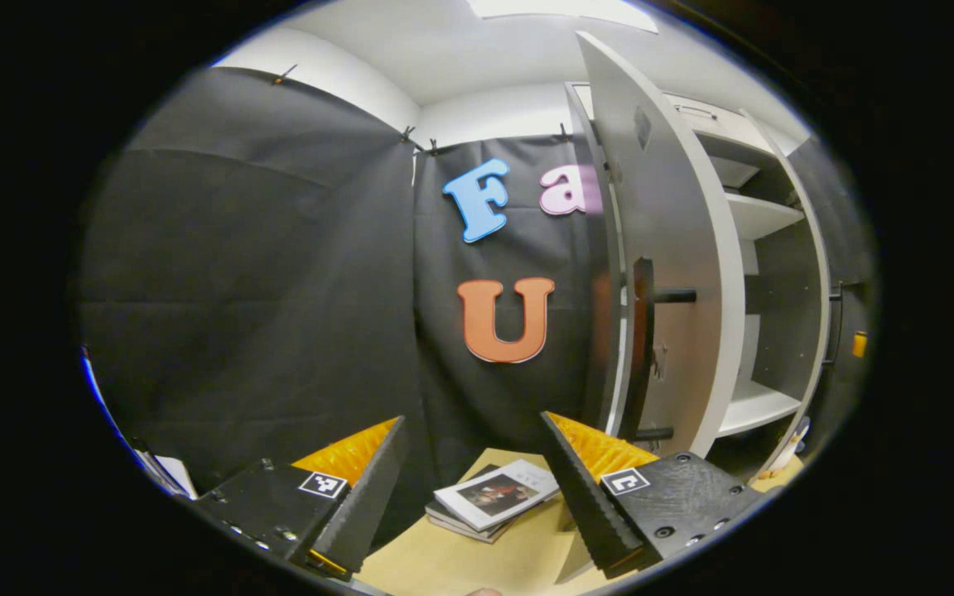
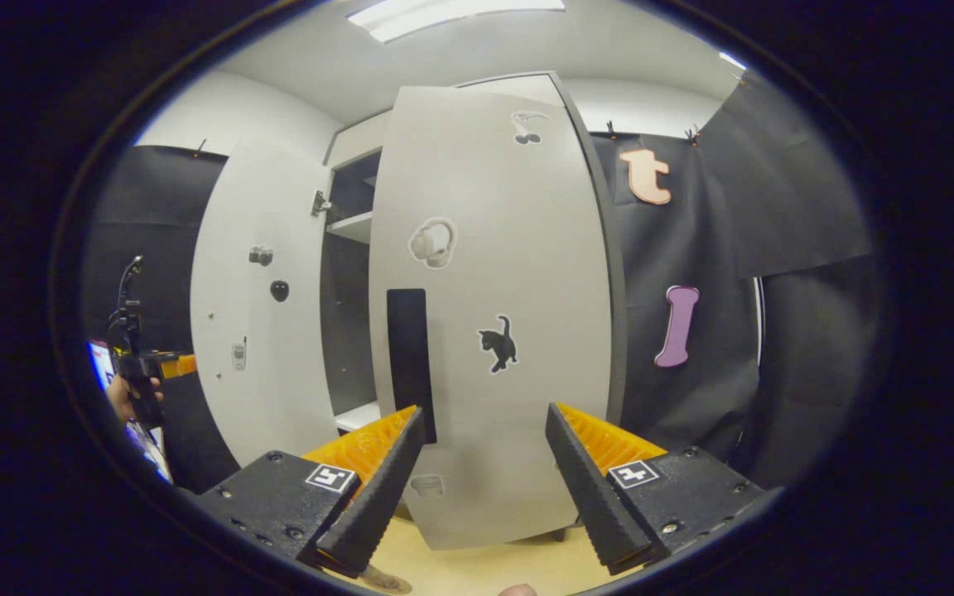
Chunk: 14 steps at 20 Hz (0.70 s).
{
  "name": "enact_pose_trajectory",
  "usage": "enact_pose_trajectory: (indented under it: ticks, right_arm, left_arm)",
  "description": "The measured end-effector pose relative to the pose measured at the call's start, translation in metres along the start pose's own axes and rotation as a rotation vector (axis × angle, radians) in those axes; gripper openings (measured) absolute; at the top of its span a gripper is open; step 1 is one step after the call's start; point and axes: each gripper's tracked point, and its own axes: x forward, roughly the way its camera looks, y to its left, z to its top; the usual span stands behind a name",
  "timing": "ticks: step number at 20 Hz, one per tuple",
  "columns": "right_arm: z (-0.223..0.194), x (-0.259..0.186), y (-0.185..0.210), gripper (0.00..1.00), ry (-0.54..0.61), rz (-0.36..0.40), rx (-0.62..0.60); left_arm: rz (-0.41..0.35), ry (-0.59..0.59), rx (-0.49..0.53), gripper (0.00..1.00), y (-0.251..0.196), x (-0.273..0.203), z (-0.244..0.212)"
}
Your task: Grasp the bottle in the cabinet with the left hand and place it on the coaster, then close the right door with the right hand and the left door with the left hand.
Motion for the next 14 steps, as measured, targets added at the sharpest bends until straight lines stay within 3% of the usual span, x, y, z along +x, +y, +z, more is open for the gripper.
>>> enact_pose_trajectory:
  ticks: [3, 5, 10, 12, 13, 14]
  right_arm:
    - [-0.004, -0.013, -0.009, 0.93, 0.007, -0.026, -0.012]
    - [-0.006, -0.022, -0.017, 0.96, 0.006, -0.042, -0.01]
    - [-0.016, -0.038, -0.037, 0.96, 0.035, -0.07, 0.039]
    - [-0.019, -0.043, -0.036, 0.93, 0.042, -0.058, 0.067]
    - [-0.019, -0.046, -0.038, 0.98, 0.041, -0.057, 0.07]
    - [-0.019, -0.048, -0.04, 0.98, 0.042, -0.061, 0.069]
  left_arm:
    - [-0.054, -0.003, -0.005, 0.99, -0.018, 0.007, 0.009]
    - [-0.046, -0.01, 0.013, 0.99, -0.017, 0.01, 0.013]
    - [-0.09, 0.015, -0.022, 0.9, -0.024, 0.011, 0.011]
    - [-0.087, 0.024, -0.057, 0.99, -0.025, 0.008, 0.009]
    - [-0.089, 0.023, -0.064, 0.94, -0.027, 0.007, 0.009]
    - [-0.091, 0.025, -0.067, 1.0, -0.029, 0.007, 0.009]
